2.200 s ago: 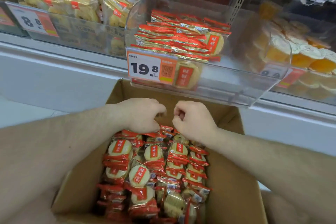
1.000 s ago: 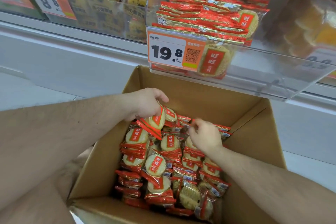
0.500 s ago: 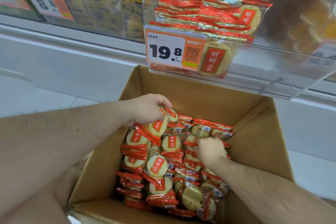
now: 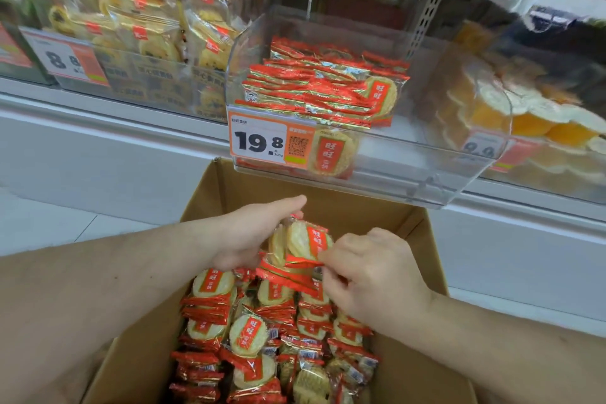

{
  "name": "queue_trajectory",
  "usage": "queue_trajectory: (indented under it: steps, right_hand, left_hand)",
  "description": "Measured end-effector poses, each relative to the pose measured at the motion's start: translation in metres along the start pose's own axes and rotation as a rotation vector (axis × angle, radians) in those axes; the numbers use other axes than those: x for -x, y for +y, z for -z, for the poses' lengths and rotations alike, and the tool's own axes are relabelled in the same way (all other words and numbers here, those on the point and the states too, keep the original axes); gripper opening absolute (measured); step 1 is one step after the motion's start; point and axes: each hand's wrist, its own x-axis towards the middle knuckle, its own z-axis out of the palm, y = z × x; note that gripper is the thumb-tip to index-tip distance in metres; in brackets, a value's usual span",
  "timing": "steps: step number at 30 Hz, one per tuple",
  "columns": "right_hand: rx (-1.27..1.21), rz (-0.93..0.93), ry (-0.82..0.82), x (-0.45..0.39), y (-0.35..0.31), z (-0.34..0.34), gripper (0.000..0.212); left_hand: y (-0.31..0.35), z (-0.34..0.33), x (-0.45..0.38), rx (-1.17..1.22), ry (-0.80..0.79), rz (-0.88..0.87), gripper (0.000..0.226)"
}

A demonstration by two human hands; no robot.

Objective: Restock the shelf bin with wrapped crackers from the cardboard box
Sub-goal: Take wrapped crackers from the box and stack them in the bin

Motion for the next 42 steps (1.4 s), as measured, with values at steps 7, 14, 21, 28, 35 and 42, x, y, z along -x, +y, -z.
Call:
queue_trajectory:
  steps: [7, 14, 21, 28, 35, 42]
  right_hand:
    - [-0.418, -0.34, 0.004, -0.013, -0.01, 0.022, 0.021]
    - [-0.871, -0.917, -0.062, -0.04, 0.011, 0.043, 0.054]
    - [-1.273, -0.898, -0.254, -0.049, 0.02, 0.067, 0.047]
    - [-1.03, -0.939, 0.036, -0.077, 0.047, 0.126, 0.023]
    - [-0.758, -1.023, 0.307, -0.129, 0.109, 0.126, 0.043]
    - [-0.626, -1.311, 0.037, -0.166, 0.17, 0.063, 0.05]
  left_hand:
    - [0.009, -0.011, 0.025, -0.137, 0.006, -0.312, 0.079]
    - [0.034, -0.02, 0.049, -0.291, -0.023, -0.599, 0.089]
    - [0.049, -0.022, 0.056, -0.397, -0.089, -0.807, 0.101]
    - [0.059, -0.018, 0.052, -0.531, 0.42, -1.182, 0.058]
    - [0.054, -0.007, 0.02, -1.25, 0.804, -1.141, 0.063]
    - [0.05, -0.004, 0.016, -1.288, 0.803, -1.095, 0.064]
